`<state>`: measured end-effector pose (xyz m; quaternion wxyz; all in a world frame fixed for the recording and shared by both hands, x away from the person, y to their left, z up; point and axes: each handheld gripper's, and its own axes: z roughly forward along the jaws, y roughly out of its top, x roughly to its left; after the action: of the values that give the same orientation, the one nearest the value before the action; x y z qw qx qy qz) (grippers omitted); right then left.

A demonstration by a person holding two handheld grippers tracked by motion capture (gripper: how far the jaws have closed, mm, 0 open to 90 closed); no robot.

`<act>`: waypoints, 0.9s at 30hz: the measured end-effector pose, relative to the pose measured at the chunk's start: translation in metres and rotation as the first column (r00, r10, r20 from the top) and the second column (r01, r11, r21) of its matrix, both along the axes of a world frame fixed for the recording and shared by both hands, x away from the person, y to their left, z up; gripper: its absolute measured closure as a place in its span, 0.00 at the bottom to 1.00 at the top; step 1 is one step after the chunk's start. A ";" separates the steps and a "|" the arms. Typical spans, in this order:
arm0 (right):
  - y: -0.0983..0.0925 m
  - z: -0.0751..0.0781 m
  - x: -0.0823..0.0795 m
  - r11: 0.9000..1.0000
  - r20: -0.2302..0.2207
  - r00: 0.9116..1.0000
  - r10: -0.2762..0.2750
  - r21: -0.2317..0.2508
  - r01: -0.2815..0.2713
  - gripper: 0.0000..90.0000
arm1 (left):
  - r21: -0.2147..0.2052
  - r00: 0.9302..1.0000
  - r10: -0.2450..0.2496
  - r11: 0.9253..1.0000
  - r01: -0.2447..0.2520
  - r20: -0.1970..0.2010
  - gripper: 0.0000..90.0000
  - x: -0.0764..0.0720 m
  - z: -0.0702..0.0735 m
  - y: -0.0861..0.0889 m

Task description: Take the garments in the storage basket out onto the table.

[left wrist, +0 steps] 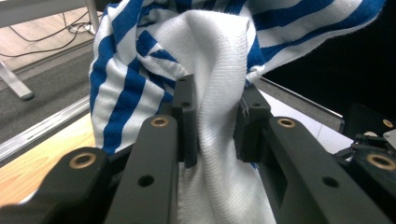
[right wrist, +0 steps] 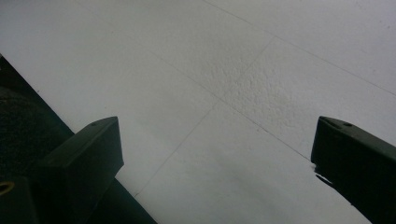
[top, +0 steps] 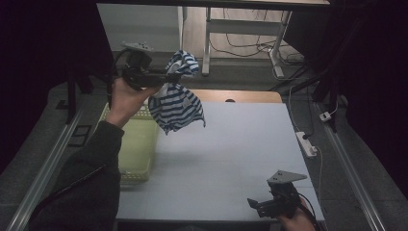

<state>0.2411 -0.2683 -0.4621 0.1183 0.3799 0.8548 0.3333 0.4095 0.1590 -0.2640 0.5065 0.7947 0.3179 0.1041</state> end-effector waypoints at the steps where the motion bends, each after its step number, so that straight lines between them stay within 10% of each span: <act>1: 0.000 0.000 0.000 1.000 0.000 1.000 0.000 0.000 0.000 0.02 | 0.002 1.000 -0.003 1.000 0.003 0.001 0.81 0.001 0.000 -0.003; 27: 0.001 0.000 -0.001 1.000 0.002 1.000 0.018 -0.014 -0.018 0.02 | 0.041 0.997 -0.072 0.997 0.072 0.003 0.81 0.013 -0.027 -0.064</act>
<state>0.2403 -0.2670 -0.4623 0.1188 0.3712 0.8602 0.3289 0.4228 0.0953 -0.2915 0.4943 0.8155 0.2859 0.0939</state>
